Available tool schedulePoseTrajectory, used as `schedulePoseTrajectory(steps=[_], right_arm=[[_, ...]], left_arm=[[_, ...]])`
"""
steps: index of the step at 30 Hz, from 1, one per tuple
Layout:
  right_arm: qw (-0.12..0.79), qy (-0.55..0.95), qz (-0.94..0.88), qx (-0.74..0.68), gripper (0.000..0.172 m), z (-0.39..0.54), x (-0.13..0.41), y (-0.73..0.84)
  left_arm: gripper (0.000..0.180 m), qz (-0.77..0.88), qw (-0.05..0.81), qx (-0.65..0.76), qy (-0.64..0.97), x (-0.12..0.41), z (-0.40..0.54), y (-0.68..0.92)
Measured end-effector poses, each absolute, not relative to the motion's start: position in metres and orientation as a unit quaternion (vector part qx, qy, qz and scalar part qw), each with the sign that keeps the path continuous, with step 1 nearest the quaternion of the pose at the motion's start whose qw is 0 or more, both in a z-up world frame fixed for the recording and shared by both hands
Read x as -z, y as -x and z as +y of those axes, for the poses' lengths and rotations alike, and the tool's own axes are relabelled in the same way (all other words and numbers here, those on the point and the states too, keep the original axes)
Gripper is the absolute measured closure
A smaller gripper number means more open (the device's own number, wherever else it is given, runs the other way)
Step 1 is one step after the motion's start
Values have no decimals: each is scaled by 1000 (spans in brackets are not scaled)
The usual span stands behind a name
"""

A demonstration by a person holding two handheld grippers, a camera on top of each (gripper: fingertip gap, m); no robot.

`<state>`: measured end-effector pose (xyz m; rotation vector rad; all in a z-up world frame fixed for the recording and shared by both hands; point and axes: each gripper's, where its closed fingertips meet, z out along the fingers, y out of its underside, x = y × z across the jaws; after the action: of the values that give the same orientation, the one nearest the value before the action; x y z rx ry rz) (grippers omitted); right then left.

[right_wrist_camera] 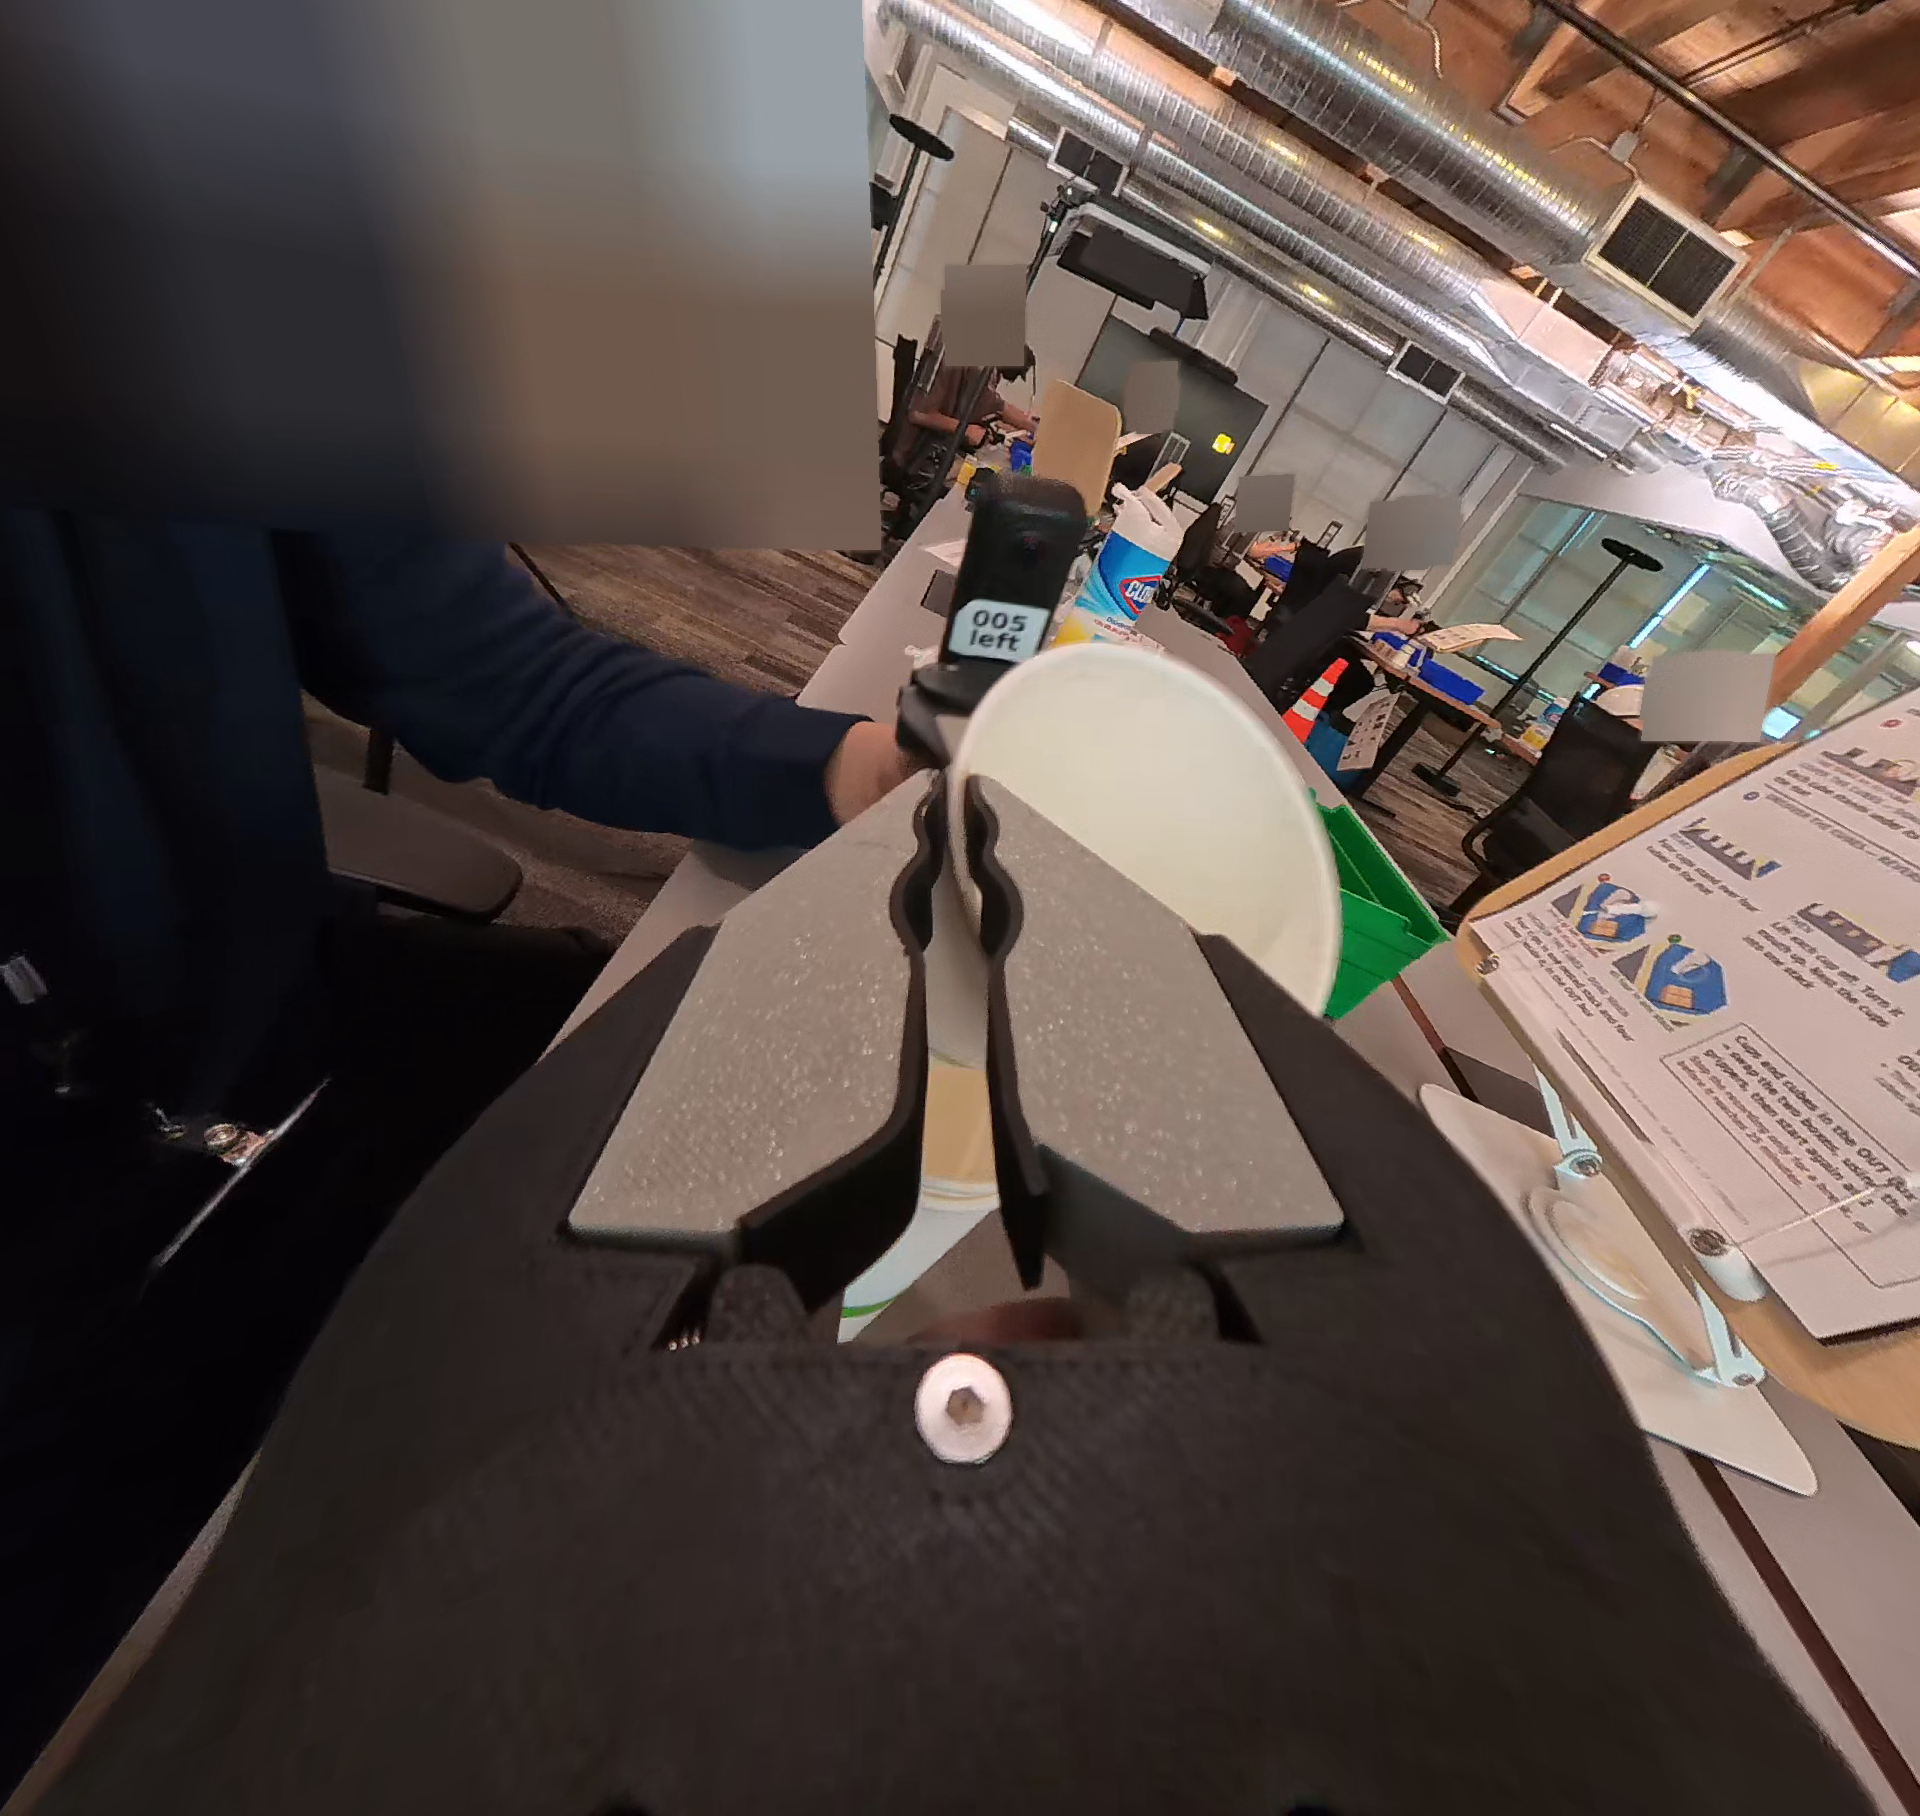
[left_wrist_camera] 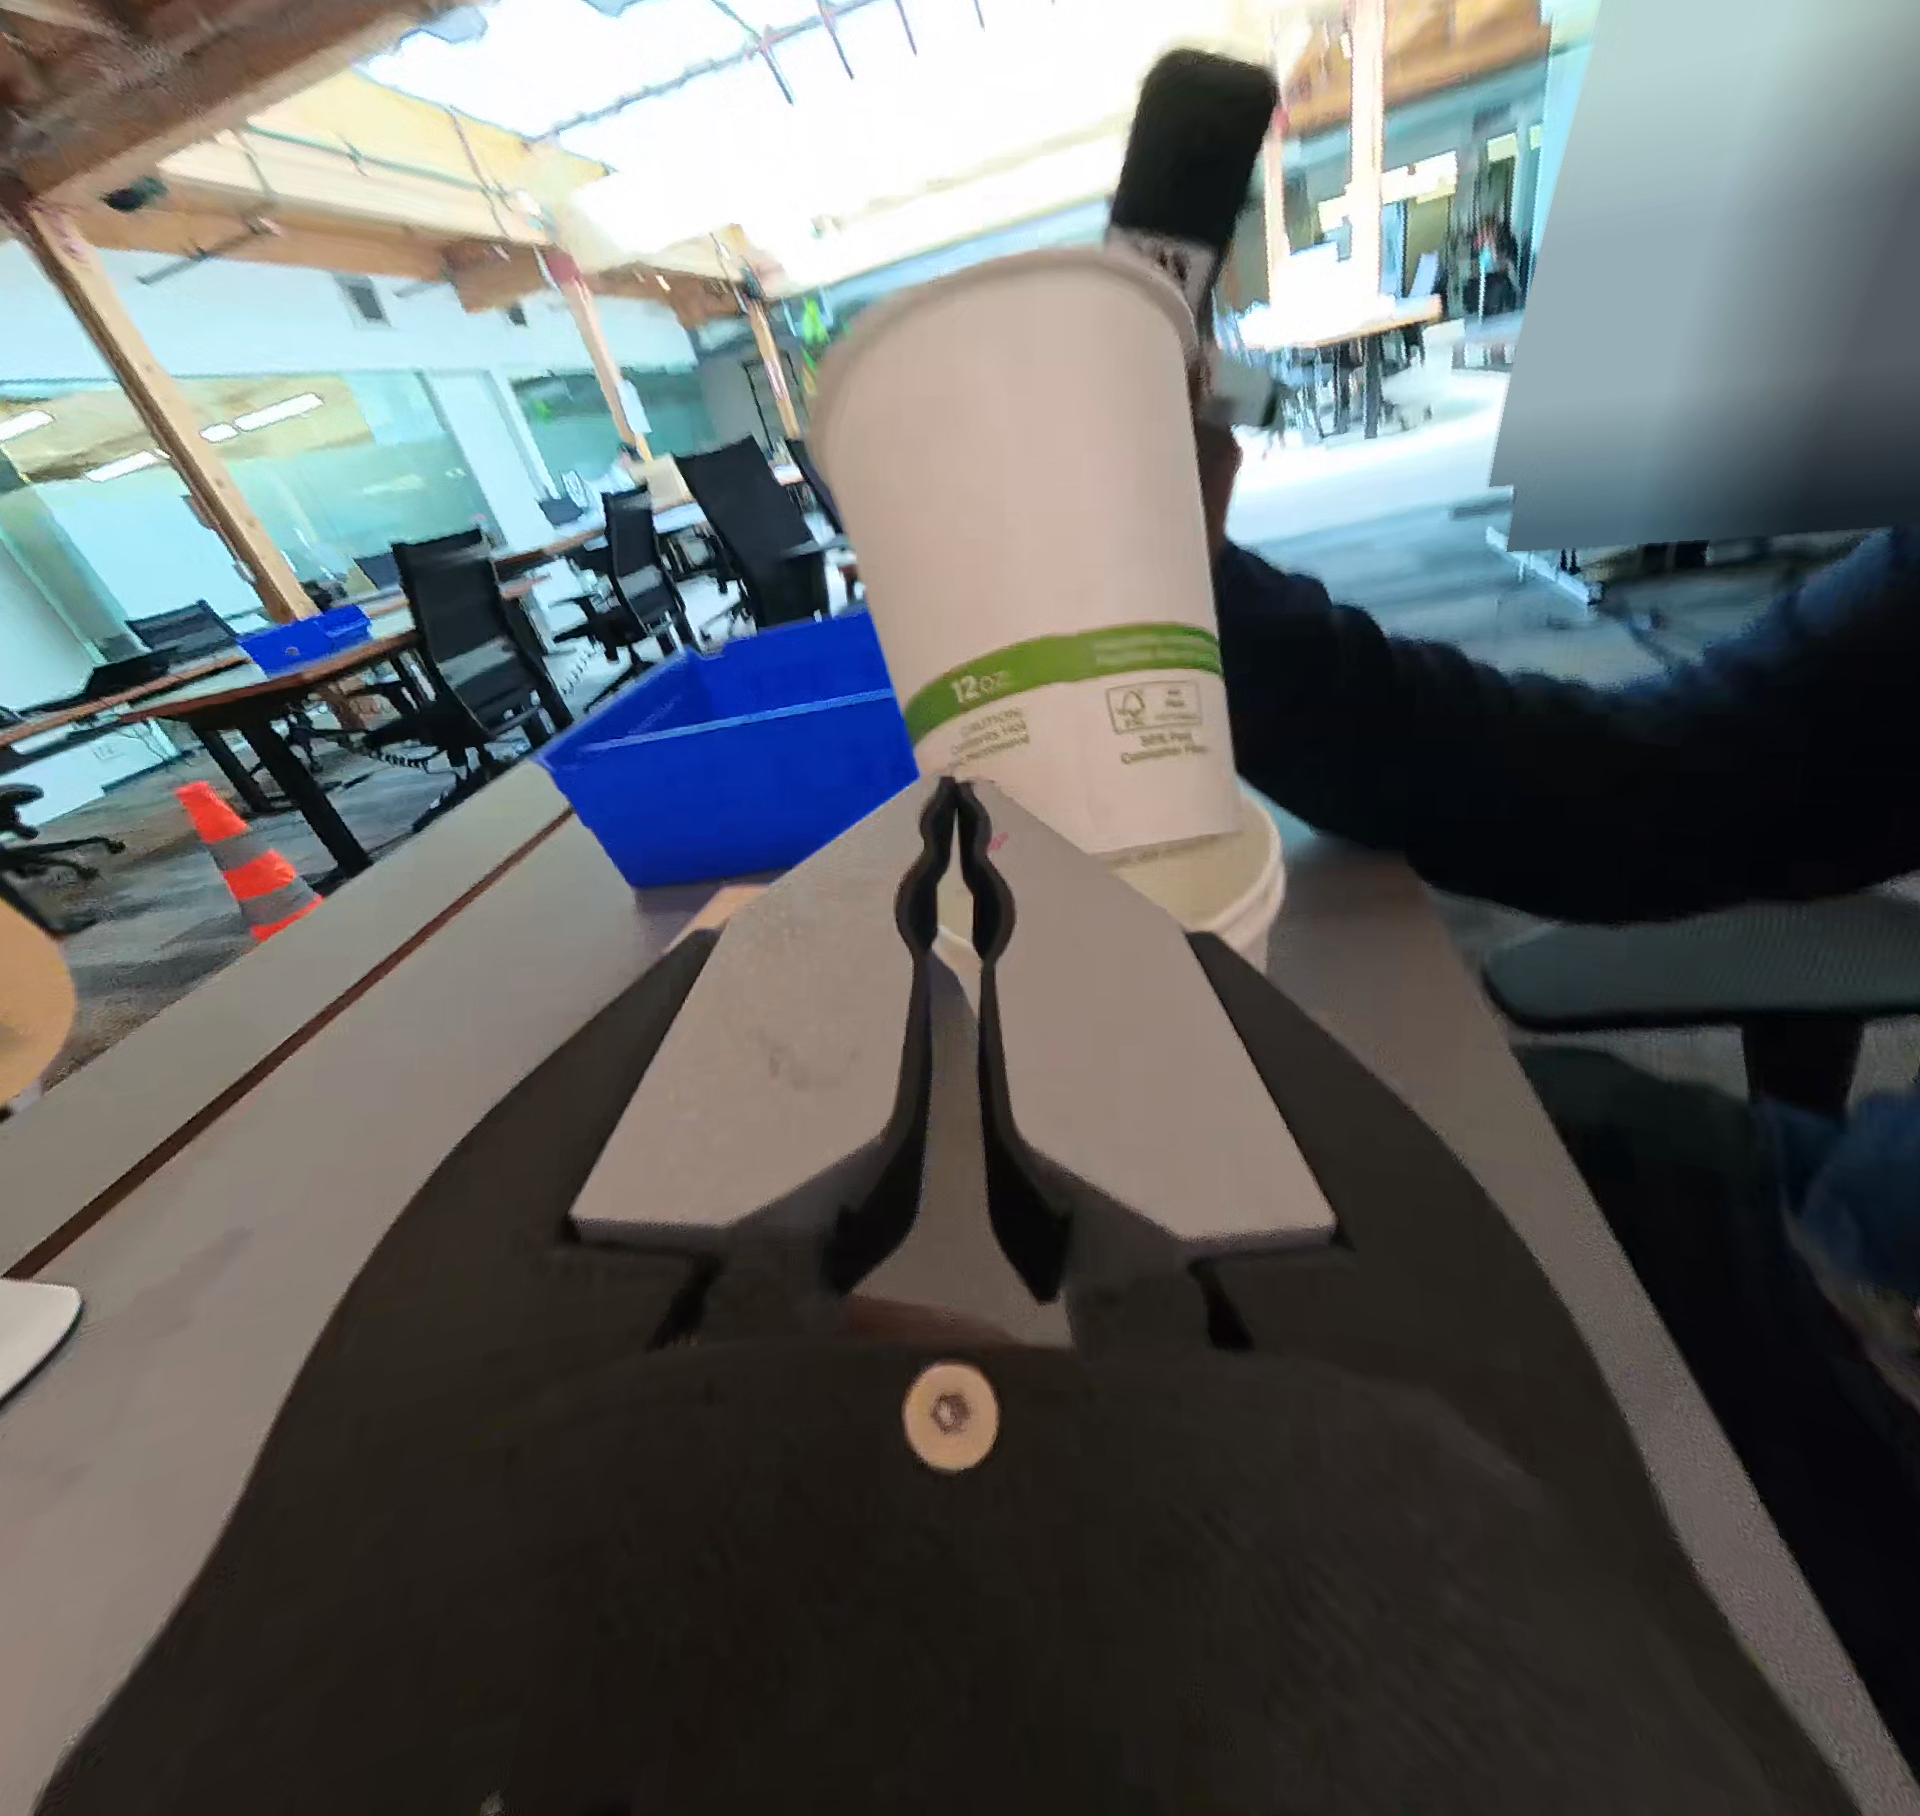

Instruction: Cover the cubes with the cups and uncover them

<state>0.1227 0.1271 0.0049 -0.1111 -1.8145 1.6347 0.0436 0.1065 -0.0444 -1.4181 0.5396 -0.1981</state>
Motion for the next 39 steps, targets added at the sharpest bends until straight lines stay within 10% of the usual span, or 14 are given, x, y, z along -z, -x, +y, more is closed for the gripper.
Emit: schedulePoseTrajectory(steps=[19,33,39], right_arm=[[393,7,-741,-544,172,129,-7,-137],[260,55,-864,-427,152,93,38,-121],[345,84,-740,-572,158,95,1,-97]], left_arm=[[180,217,703,34,677,63,122,-22],[178,153,692,11,706,72,131,10],[178,97,694,-12,713,72,135,34]])
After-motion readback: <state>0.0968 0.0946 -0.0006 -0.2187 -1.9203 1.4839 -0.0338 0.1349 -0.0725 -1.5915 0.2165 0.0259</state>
